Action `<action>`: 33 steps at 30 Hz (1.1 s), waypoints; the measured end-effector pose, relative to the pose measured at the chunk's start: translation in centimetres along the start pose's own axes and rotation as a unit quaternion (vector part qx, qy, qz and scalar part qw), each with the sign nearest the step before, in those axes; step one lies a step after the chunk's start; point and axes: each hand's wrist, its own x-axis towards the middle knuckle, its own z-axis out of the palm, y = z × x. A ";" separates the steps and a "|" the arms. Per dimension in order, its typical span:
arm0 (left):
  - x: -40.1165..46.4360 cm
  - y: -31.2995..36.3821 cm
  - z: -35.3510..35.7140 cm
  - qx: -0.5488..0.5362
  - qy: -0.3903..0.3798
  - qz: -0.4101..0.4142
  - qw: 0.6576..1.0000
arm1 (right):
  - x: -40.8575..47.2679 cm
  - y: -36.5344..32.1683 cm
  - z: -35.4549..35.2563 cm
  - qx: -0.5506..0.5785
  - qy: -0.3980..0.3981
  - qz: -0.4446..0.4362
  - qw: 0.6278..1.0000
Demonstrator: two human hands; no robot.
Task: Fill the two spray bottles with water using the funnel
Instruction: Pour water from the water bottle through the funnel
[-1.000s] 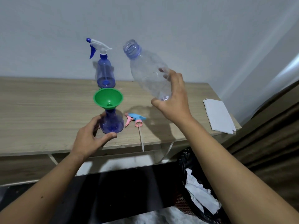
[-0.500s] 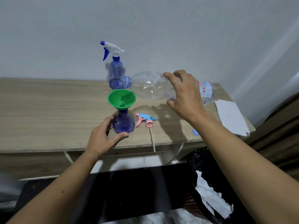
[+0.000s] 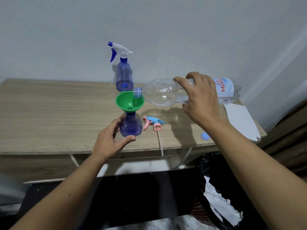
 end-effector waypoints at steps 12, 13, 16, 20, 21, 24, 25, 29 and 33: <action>0.1 -0.2 -0.1 0.003 -0.006 -0.010 1.000 | -0.4 0.2 -0.2 -0.017 -0.004 -0.009 1.000; 0.1 -0.2 -0.1 0.004 -0.006 -0.008 1.000 | -0.5 0.2 -0.1 -0.018 -0.003 -0.010 1.000; 0.1 -0.2 -0.1 0.008 -0.003 -0.005 1.000 | -0.8 0.3 0.1 -0.014 0.001 -0.013 1.000; 0.1 -0.3 -0.1 0.005 -0.006 -0.010 1.000 | -1.0 0.4 0.0 -0.015 0.008 -0.014 1.000; 0.1 -0.2 -0.1 0.005 -0.005 -0.011 1.000 | -0.9 0.5 -0.1 -0.017 0.005 -0.015 1.000; 0.0 0.1 0.0 0.014 0.004 -0.010 1.000 | -0.9 0.6 -0.3 -0.016 0.000 -0.012 1.000; 0.0 0.1 0.1 0.016 0.005 -0.009 1.000 | -1.0 0.6 -0.3 -0.015 0.002 -0.011 1.000; 0.0 0.0 0.1 0.019 0.008 -0.010 1.000 | -1.3 0.8 0.2 0.013 -0.002 0.006 1.000; 0.0 0.0 0.2 0.018 0.007 -0.004 1.000 | -2.0 0.7 1.0 0.077 -0.027 0.041 0.996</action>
